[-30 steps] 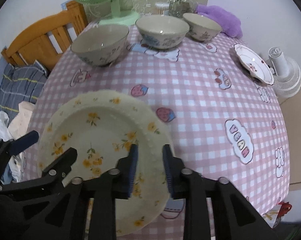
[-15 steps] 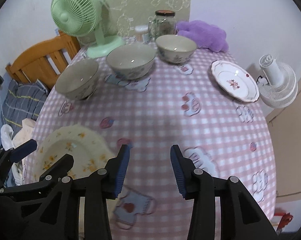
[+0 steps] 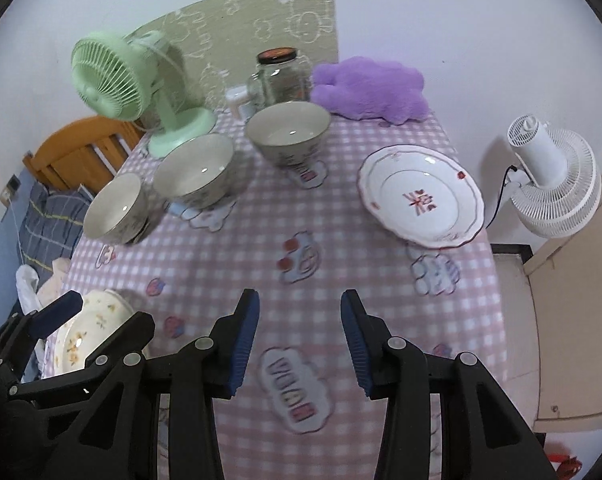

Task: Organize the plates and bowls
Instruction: 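Move the right tool to the red-rimmed white plate and grip its rim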

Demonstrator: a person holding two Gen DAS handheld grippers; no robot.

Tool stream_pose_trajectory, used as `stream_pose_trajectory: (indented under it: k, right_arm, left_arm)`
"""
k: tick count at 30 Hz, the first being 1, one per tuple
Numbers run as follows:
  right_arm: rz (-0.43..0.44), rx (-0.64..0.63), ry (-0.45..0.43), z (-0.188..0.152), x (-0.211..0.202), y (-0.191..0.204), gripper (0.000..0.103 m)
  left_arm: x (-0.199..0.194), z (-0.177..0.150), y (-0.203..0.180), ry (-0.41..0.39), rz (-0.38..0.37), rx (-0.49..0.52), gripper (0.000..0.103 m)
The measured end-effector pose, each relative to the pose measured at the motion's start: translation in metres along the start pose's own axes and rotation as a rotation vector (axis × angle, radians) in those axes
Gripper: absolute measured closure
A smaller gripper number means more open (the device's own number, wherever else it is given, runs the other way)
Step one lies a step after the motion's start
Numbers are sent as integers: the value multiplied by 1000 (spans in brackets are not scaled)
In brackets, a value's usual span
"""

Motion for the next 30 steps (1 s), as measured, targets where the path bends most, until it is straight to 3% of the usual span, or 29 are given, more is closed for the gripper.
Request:
stream_pose_trajectory:
  k: [11,30]
  right_arm:
    - [-10,-4,-13,48,-4,-84,57]
    - [-76,68,0,104,58,-203,53]
  left_arm:
    - [13,42,-77,-25,25,-8,16]
    - [102,91,-185,13,19,54,22]
Point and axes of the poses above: each gripper's, at about its wrist camera, not at the fingertips, and x roughly the way its jaws point, y to its left, z to its top, the point moved 6 cm from there along x, roughly the way its jaws point, and after that the axes turned 15 degrees about z, right-handed, at the moved point
